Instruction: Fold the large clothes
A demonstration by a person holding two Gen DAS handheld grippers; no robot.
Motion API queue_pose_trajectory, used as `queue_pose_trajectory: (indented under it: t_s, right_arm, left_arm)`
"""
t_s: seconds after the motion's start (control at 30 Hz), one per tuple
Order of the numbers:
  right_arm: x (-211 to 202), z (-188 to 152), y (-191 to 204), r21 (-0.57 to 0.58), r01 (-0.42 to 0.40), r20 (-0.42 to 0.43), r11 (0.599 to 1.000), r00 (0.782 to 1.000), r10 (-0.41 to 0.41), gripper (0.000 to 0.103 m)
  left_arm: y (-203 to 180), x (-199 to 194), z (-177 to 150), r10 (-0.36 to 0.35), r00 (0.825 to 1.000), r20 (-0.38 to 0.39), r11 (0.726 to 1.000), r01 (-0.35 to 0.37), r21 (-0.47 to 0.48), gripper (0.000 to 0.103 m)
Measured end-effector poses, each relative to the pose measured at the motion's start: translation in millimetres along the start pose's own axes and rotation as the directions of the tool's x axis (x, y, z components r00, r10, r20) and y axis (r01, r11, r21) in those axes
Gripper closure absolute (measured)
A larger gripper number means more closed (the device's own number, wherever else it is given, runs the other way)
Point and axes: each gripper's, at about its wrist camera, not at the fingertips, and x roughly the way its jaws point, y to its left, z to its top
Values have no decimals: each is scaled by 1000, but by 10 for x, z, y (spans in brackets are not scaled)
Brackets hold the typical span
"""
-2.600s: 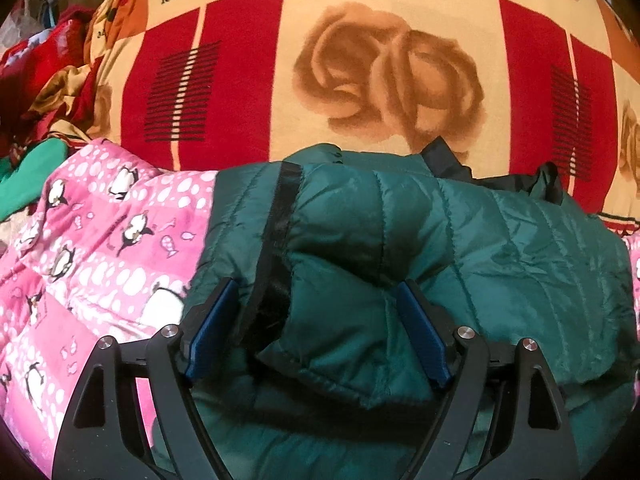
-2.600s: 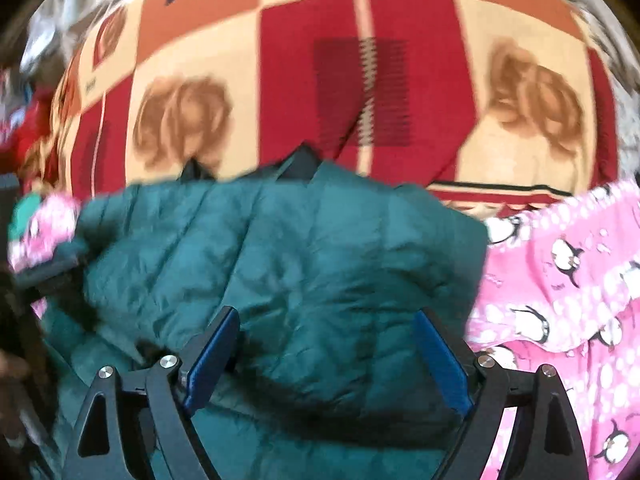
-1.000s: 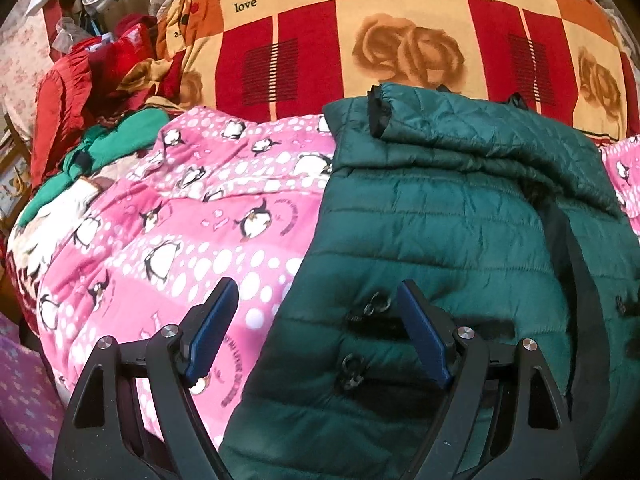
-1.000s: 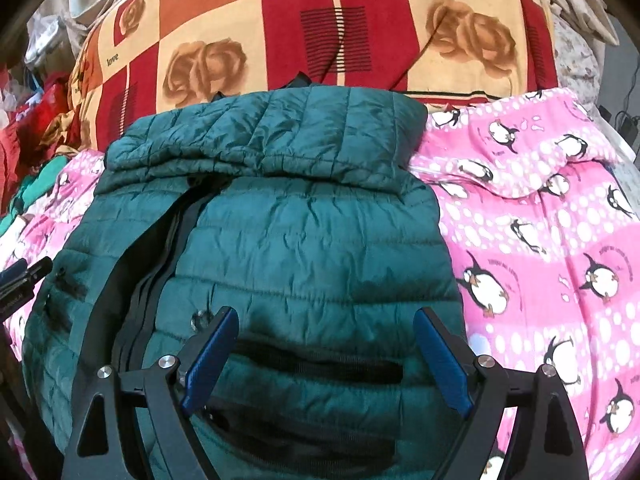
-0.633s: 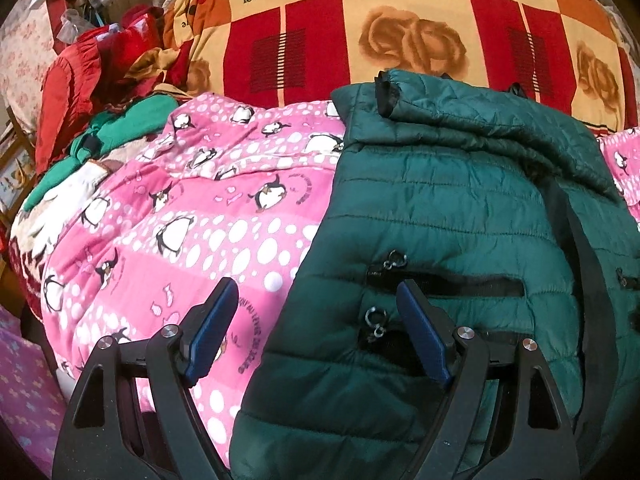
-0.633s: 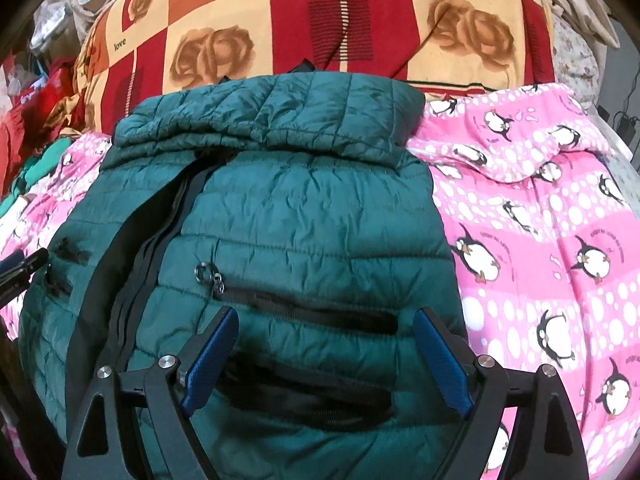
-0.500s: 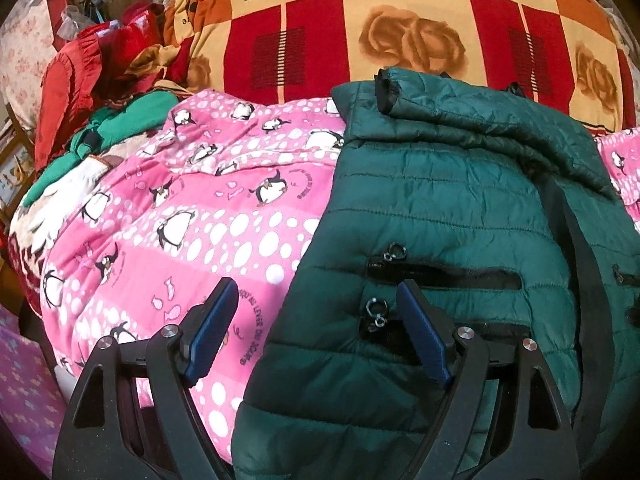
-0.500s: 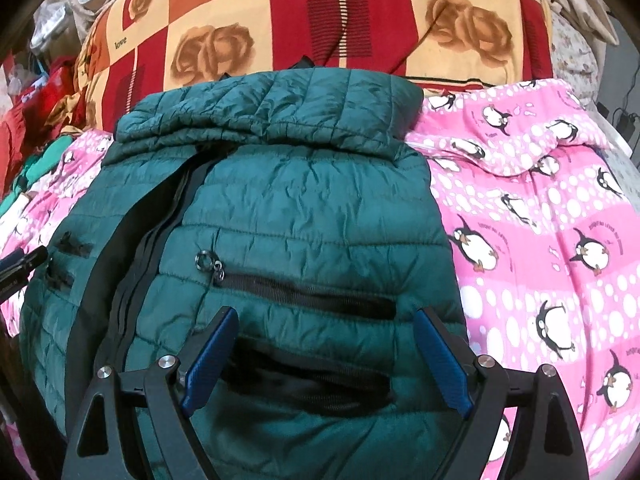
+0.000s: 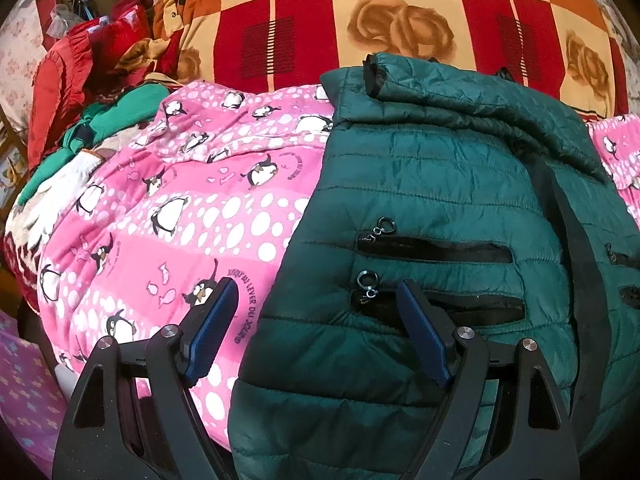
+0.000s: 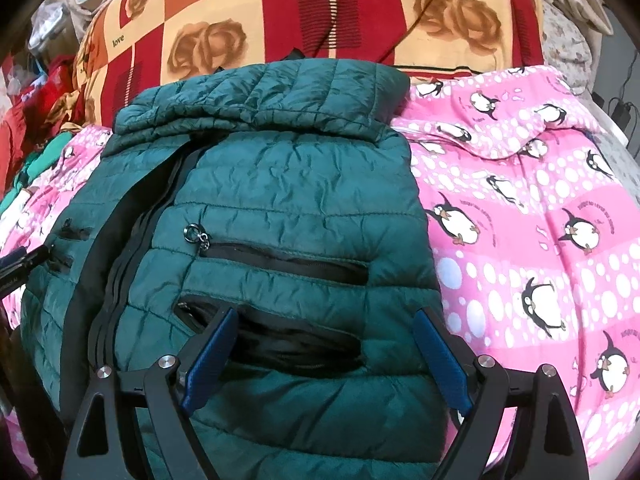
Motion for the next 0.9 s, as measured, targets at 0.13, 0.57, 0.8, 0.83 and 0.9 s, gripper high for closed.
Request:
queue_pose_trajectory:
  t_s: [0.13,0.57,0.8,0.83,0.9]
  right_arm:
    - [-21,-22,-38,9,-6,-2,1000,1000,6,16]
    - [-33,-112,-98,-2,11,-27,1000,1000,-11,16]
    - [-82,-139,-157,25,12,-33,1000,999,-11,16]
    - [-88,-144,-163,29,15,-33,999,999,-14,16]
    - [-93,-147,-167,33,15,-32,999,999,-14,16]
  left_arm:
    - [21,-4,-18,-3,1000,-5,1000,3,-2,21]
    - [98,31,-73,-24,999,-45,1000,24,-14,21]
    - [128,22,-109,-41,997,-58,999,40,-24,21]
    - [132,29,-113,-43,997,-61,999,41,-25,21]
    - [137,46,-120,-47,997,-68,999,45,-29,21]
